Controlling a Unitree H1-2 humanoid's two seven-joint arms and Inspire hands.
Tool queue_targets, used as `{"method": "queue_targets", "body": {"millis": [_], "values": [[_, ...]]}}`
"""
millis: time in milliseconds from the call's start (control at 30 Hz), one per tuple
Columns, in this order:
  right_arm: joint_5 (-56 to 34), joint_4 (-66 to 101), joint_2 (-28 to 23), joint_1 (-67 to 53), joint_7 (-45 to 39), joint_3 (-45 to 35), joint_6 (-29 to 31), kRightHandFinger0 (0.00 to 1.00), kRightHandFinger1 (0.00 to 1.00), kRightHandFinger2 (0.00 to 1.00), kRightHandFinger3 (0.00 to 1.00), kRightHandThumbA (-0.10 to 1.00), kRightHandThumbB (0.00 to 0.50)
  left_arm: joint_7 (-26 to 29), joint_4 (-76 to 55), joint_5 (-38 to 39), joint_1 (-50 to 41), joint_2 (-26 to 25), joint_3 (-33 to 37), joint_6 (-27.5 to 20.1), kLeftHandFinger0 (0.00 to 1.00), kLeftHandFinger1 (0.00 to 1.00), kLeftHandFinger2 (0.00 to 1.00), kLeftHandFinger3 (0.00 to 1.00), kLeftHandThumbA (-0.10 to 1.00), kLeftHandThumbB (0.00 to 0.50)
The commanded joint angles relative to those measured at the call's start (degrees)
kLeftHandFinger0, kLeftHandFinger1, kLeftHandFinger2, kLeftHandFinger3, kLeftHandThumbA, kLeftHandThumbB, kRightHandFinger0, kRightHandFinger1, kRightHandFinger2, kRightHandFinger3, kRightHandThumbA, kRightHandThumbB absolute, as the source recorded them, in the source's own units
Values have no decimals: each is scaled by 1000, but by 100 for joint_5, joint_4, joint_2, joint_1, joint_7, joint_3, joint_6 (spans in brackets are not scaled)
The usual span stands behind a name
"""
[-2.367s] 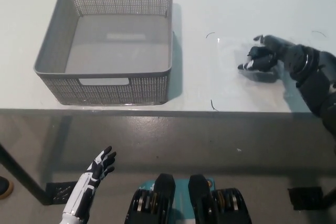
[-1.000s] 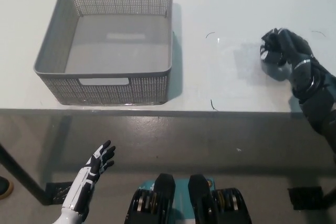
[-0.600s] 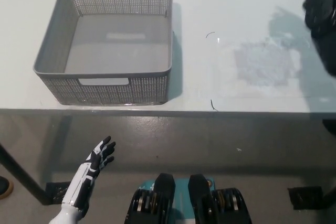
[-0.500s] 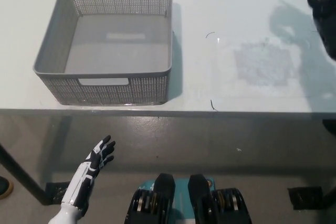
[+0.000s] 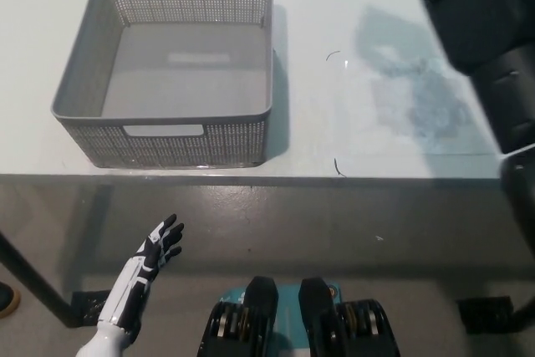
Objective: Use the right hand to pick up a webcam and put it into a container on the left side
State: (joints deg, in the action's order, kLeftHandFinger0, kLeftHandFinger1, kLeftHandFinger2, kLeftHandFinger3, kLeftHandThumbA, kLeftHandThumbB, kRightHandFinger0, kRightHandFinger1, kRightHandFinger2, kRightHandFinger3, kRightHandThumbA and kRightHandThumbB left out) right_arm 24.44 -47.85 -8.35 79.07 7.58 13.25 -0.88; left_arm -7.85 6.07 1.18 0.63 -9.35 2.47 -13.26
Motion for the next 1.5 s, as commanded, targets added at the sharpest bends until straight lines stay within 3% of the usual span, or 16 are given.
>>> {"method": "queue_targets", "body": {"millis": [0,233,333,533,667,833,967,1067,1167,1200,1233,1267,1300,1333,1433,1467], "values": [[5,-253,388,749,66,71,127,0,360,760,866,-100,209,-82,-207,-9,102,-81,0,59,1000,1000,1000,1000,1000,242],[-49,-1277,1109,1011,247,120,404,0,326,756,861,-100,201,-95,-87,-61,161,-84,50,-48,1000,1000,1000,1000,1000,241],[-46,-1737,1395,1018,333,164,516,0,311,726,816,-100,242,-129,-102,-35,166,-106,57,-32,1000,1000,1000,1000,1000,223],[-68,-2460,1752,863,591,204,703,0,314,743,761,-100,227,-111,-178,-75,162,-101,69,33,1000,1000,1000,1000,1000,232],[-165,-2792,1841,745,496,149,682,1,416,821,824,-100,209,-108,-190,-89,191,-109,67,28,1000,1000,1000,1000,1000,242],[-177,-3064,1878,532,419,184,676,3,431,823,780,-100,210,-113,-210,-123,229,-107,86,64,1000,1000,1000,1000,1000,249],[-131,-3141,1916,285,394,259,547,22,480,884,841,-100,221,-126,-216,-111,245,-120,85,85,1000,1000,1000,1000,1000,248],[-82,-3167,1916,111,450,338,635,0,380,742,665,-100,223,-142,-212,-112,256,-131,94,83,1000,1000,1000,1000,1000,233],[-65,-3179,1891,57,485,391,624,46,417,749,766,-100,209,-136,-190,-109,287,-134,85,66,1000,1000,1000,1000,1000,234],[-46,-3181,1878,68,478,415,602,147,506,819,864,-7,225,-135,-182,-120,300,-141,85,49,1000,1000,1000,1000,1000,232],[-48,-3184,1846,110,325,438,552,452,737,924,1000,271,250,-132,-184,-133,310,-145,87,52,1000,1000,1000,1000,1000,231],[-76,-3181,1814,140,137,442,535,549,778,922,1000,355,255,-131,-184,-130,314,-140,88,59,1000,1000,1000,1000,1000,232],[-57,-3185,1766,174,-95,498,546,877,1000,1000,1000,503,289,-137,-188,-126,317,-137,92,67,1000,1000,1000,1000,1000,237],[-62,-3187,1724,198,-280,525,563,1000,1000,1000,1000,671,342,-149,-164,-113,328,-139,94,42,1000,1000,1000,1000,1000,232],[-20,-3127,1627,253,-496,641,587,1000,1000,1000,1000,945,394,-140,-171,-125,345,-131,95,111,1000,1000,1000,1000,1000,253],[-28,-3109,1606,266,-535,658,582,1000,1000,1000,1000,1000,382,-141,-174,-130,347,-132,97,122,1000,1000,1000,1000,1000,254]]}}
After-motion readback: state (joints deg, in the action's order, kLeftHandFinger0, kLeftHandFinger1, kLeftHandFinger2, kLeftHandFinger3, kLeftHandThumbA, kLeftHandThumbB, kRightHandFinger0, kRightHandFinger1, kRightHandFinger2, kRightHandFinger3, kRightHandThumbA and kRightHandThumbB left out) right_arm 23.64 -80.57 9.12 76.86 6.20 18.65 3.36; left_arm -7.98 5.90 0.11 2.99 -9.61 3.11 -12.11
